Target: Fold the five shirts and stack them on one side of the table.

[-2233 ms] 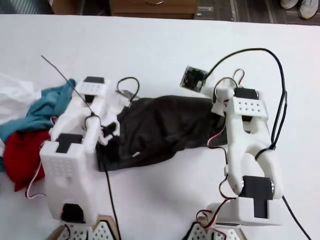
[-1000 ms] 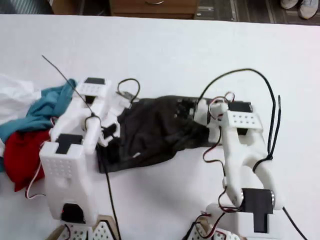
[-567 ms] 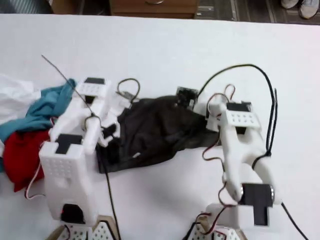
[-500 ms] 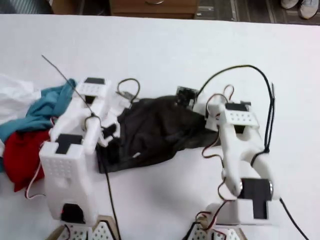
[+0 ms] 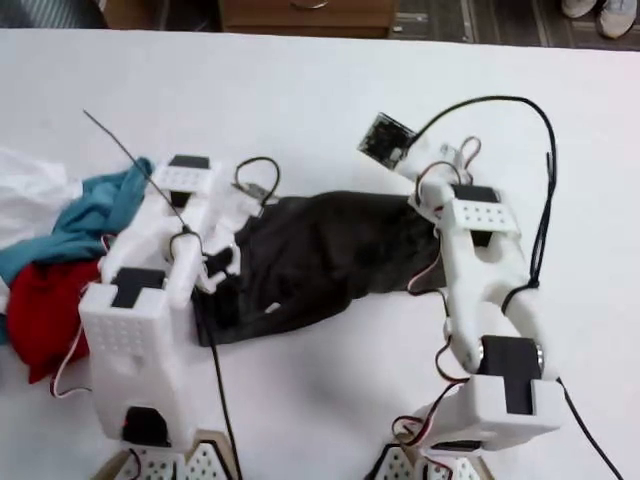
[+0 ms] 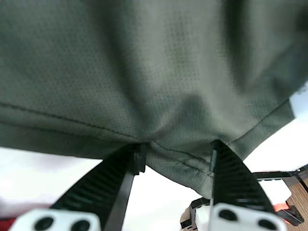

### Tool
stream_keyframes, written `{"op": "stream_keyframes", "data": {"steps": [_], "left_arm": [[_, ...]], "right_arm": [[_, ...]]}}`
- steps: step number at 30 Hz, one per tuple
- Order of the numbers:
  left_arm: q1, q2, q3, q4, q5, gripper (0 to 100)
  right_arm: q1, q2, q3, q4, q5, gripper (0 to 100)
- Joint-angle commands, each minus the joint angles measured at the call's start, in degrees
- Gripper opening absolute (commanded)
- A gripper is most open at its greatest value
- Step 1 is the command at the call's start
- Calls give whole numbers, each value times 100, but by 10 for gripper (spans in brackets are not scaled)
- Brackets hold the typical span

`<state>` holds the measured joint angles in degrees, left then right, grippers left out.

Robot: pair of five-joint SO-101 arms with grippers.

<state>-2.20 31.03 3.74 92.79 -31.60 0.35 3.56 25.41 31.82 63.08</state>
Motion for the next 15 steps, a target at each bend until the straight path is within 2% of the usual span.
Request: {"op": "stream_keyframes", "data": {"steps": [1,3,5,8,11,15], "left_arm": [[105,44,127,62,35,247],[105,44,110,62,35,247],[105,44,101,62,26,247],[105,44,101,62,26,247],[105,44,119,62,26,247],[105,44,136,62,26,247]], "right_arm": [[251,-629,-255,1042,-26,20],[347,-875,-246,1982,149,20],[382,-1068,-246,2809,703,20],[462,-1200,-246,3565,1371,20],[488,-1165,-202,3574,1635,20],[400,-734,-97,3073,1635,20]]}}
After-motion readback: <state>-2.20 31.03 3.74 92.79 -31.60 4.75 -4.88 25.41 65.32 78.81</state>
